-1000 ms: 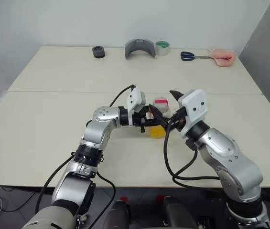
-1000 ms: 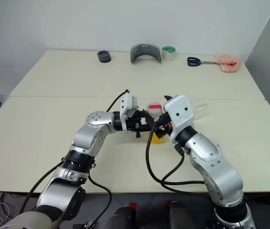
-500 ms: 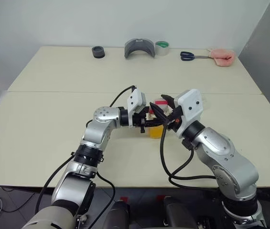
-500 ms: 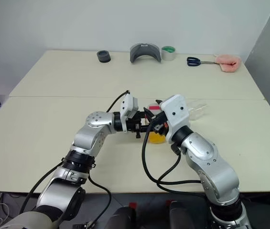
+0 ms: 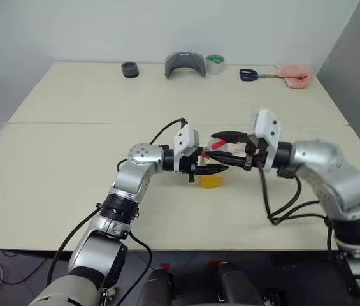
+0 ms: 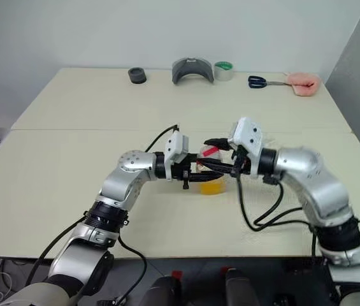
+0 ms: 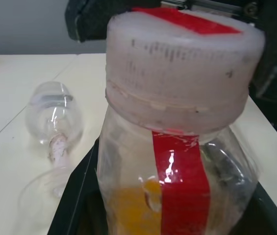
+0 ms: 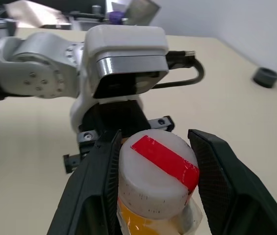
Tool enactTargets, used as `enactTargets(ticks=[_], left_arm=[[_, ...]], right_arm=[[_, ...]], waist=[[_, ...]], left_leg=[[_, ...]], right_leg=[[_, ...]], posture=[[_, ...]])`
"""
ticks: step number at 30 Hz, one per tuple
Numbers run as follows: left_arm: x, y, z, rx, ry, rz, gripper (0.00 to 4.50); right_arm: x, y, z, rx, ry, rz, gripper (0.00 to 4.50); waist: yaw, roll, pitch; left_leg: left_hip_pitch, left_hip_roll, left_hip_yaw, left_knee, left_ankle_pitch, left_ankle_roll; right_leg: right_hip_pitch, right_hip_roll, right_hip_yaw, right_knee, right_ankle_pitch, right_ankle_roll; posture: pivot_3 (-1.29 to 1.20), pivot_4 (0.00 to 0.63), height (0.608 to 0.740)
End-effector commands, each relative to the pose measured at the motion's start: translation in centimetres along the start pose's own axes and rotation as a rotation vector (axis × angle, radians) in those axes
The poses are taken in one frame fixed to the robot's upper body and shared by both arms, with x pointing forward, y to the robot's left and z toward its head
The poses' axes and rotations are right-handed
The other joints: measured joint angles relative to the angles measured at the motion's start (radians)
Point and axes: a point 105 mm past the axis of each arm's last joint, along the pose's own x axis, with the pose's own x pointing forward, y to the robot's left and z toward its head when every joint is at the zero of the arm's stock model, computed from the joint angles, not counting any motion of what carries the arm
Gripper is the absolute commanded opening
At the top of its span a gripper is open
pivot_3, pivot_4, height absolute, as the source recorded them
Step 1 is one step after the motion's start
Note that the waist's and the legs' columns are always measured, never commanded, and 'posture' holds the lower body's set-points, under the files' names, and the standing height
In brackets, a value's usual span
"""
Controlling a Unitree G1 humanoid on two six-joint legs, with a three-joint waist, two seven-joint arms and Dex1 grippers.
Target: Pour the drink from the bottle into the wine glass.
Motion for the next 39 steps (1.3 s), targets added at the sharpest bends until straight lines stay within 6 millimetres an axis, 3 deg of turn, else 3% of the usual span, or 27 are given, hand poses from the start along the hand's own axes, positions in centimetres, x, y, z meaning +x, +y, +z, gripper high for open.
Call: enactTargets(ticks=[1,3,4,8,13,18,22,26,38,39], left_arm=[[-0.6,0.6,2.6,0.087,-0.058,0.012,1.78],[-0.5,0.6,2.6,0.082,-0.063,0.017,1.76],[-0.5,0.6,2.6,0.08,-0.065,0.021,1.76],[-0.5,0.7,2.6,0.068,-0.07,0.037,1.76],[-0.4,1.1,2.2,0.064,-0.06,0.058,1.74],[0.0,1.3,2.1,0.063,-0.055,0.061,1.74],[0.3,1.3,1.9,0.068,-0.047,0.057,1.74],[0.6,1.3,1.9,0.07,-0.05,0.053,1.74],[0.6,1.3,1.8,0.07,-0.05,0.057,1.74],[0.6,1.3,1.9,0.07,-0.05,0.057,1.74]], right_arm=[[-0.6,-0.2,-1.3,0.045,0.059,0.055,1.82],[-0.8,-1.0,-0.8,0.06,0.015,-0.009,1.82],[-1.1,-1.6,-0.4,0.058,-0.01,-0.056,2.56],[-2.7,-1.8,1.1,0.054,-0.054,-0.18,3.94],[-3.3,0.8,1.8,0.043,-0.052,-0.286,3.95],[-1.0,2.6,1.7,0.136,-0.143,-0.533,3.95],[0.2,2.4,1.5,0.161,-0.145,-0.666,3.95],[-0.1,1.4,1.3,0.147,-0.137,-0.783,3.95],[0.6,1.5,1.0,0.147,-0.122,-0.772,3.95],[0.7,1.6,1.0,0.15,-0.121,-0.768,3.77]], waist=[[-0.002,0.0,0.0],[-0.002,0.0,0.0],[-0.001,0.0,0.0],[0.002,0.0,0.0],[0.011,0.0,0.0],[0.006,0.0,0.0],[0.005,0.001,0.0],[0.008,0.001,0.0],[0.006,0.001,0.0],[0.006,0.001,0.0]], left_leg=[[0.0,0.0,0.0,0.0,0.0,0.0],[-0.001,0.0,0.0,0.0,0.0,0.0],[-0.001,0.0,0.0,0.001,0.0,0.0],[-0.001,-0.001,0.0,0.001,0.0,0.0],[-0.002,-0.001,0.0,0.001,0.0,0.0],[-0.001,0.0,0.0,0.001,0.0,0.0],[-0.001,-0.001,0.0,0.001,0.0,-0.001],[-0.001,-0.001,0.0,0.001,0.0,-0.001],[-0.001,-0.001,0.0,0.001,0.0,0.0],[-0.001,-0.001,0.0,0.001,0.0,0.0]], right_leg=[[0.0,0.0,0.0,0.0,0.0,0.0],[0.0,-0.001,0.0,0.0,0.0,0.0],[0.0,-0.001,0.0,0.0,0.0,0.0],[0.0,-0.002,0.0,0.0,0.0,0.0],[-0.001,-0.003,0.0,0.0,0.0,0.0],[-0.001,-0.001,0.001,0.001,0.0,0.0],[-0.001,-0.001,0.001,0.001,0.0,0.0],[-0.001,-0.002,0.001,0.001,0.0,0.0],[-0.001,-0.001,0.001,0.001,0.0,0.0],[-0.001,-0.001,0.001,0.001,0.0,0.0]], posture=[[0.0,0.15,0.74],[0.0,0.15,0.74],[0.0,0.15,0.74],[0.0,0.15,0.74],[0.0,0.15,0.74],[0.0,0.15,0.74],[0.0,0.15,0.74],[0.0,0.15,0.74],[0.0,0.15,0.74],[0.0,0.15,0.74]])
